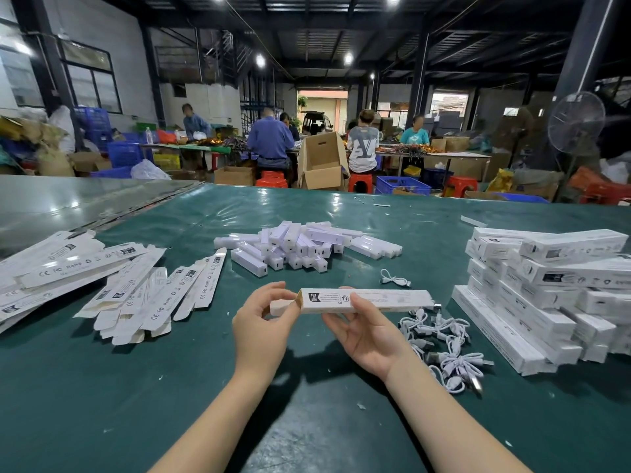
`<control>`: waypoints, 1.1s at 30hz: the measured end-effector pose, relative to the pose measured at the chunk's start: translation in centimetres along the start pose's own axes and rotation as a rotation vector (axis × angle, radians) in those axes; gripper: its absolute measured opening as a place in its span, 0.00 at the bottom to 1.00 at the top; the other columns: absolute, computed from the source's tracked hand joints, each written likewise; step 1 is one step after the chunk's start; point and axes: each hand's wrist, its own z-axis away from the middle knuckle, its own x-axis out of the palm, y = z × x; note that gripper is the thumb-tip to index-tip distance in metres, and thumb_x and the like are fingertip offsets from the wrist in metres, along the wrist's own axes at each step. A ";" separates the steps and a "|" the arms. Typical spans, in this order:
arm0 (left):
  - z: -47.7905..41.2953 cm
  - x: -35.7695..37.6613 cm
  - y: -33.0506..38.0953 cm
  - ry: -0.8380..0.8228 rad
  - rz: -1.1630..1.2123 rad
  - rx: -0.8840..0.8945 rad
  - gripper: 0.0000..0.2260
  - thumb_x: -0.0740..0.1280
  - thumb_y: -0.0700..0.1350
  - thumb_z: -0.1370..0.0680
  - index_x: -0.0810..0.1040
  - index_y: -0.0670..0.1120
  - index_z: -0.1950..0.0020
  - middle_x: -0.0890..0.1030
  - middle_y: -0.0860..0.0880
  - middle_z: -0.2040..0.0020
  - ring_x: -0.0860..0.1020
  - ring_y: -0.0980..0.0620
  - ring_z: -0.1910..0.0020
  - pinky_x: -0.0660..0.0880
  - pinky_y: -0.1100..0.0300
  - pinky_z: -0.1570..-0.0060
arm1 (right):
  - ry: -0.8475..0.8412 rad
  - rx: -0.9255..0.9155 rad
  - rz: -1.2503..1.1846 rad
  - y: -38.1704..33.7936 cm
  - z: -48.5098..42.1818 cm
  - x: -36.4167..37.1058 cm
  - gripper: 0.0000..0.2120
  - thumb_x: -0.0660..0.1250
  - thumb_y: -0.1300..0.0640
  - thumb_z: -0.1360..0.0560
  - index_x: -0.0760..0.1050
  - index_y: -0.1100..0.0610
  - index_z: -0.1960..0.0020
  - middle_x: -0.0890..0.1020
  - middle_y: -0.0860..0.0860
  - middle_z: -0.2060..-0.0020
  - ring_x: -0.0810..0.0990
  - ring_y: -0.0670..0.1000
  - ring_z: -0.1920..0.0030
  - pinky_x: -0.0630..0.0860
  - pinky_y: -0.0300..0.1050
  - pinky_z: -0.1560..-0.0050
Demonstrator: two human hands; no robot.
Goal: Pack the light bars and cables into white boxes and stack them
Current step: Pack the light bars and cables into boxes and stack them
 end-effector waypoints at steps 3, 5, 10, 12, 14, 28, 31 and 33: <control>0.0 0.1 0.1 -0.022 0.016 -0.012 0.15 0.71 0.35 0.28 0.81 0.56 0.65 0.79 0.55 0.53 0.79 0.47 0.50 0.76 0.42 0.49 | 0.001 -0.032 -0.034 0.0 -0.1 -0.2 0.28 0.84 0.63 0.63 0.82 0.62 0.65 0.84 0.60 0.63 0.84 0.57 0.62 0.82 0.49 0.64; -0.1 0.2 0.2 -0.010 0.040 -0.029 0.16 0.70 0.34 0.28 0.81 0.56 0.66 0.79 0.53 0.53 0.79 0.46 0.51 0.76 0.45 0.48 | -0.007 -0.025 -0.041 0.0 -0.2 -0.1 0.27 0.84 0.64 0.61 0.82 0.63 0.63 0.84 0.61 0.62 0.84 0.57 0.61 0.82 0.49 0.64; -0.2 0.0 0.3 0.090 0.181 -0.006 0.19 0.71 0.33 0.29 0.73 0.56 0.49 0.80 0.53 0.55 0.80 0.61 0.66 0.75 0.71 0.62 | 0.004 -0.022 0.022 0.1 -0.2 -0.2 0.12 0.68 0.65 0.37 0.76 0.61 0.54 0.84 0.59 0.62 0.84 0.56 0.61 0.82 0.45 0.61; -0.2 0.1 0.4 0.064 0.245 -0.020 0.16 0.69 0.32 0.28 0.73 0.53 0.50 0.82 0.54 0.61 0.80 0.60 0.66 0.78 0.67 0.62 | -0.016 -0.046 0.007 0.2 -0.3 -0.1 0.16 0.76 0.65 0.42 0.79 0.61 0.55 0.84 0.60 0.61 0.84 0.56 0.60 0.82 0.45 0.61; -0.1 0.2 0.6 0.001 0.271 -0.032 0.10 0.66 0.32 0.26 0.78 0.47 0.58 0.82 0.55 0.67 0.79 0.60 0.66 0.78 0.66 0.64 | -0.039 -0.060 0.002 0.1 -0.3 -0.2 0.25 0.84 0.64 0.56 0.82 0.61 0.60 0.84 0.60 0.61 0.84 0.57 0.61 0.81 0.46 0.62; -0.5 0.2 0.6 -0.031 0.379 -0.112 0.08 0.66 0.31 0.27 0.77 0.42 0.63 0.82 0.54 0.69 0.79 0.60 0.69 0.77 0.66 0.68 | -0.123 -0.067 0.026 0.0 -0.2 -0.5 0.27 0.84 0.64 0.58 0.83 0.61 0.60 0.84 0.62 0.56 0.84 0.58 0.57 0.81 0.47 0.61; -0.7 0.2 0.6 -0.027 0.377 -0.113 0.08 0.67 0.31 0.26 0.77 0.42 0.63 0.82 0.53 0.69 0.79 0.60 0.69 0.77 0.66 0.69 | -0.133 -0.063 0.018 -0.1 -0.2 -0.5 0.28 0.84 0.64 0.58 0.82 0.61 0.59 0.83 0.62 0.55 0.84 0.58 0.56 0.81 0.47 0.60; -0.6 0.3 0.5 -0.020 0.363 -0.111 0.08 0.67 0.31 0.26 0.78 0.42 0.63 0.82 0.54 0.69 0.79 0.61 0.69 0.77 0.66 0.69 | -0.133 -0.060 0.015 0.0 -0.3 -0.5 0.28 0.84 0.64 0.58 0.82 0.61 0.58 0.83 0.62 0.55 0.84 0.58 0.57 0.81 0.47 0.60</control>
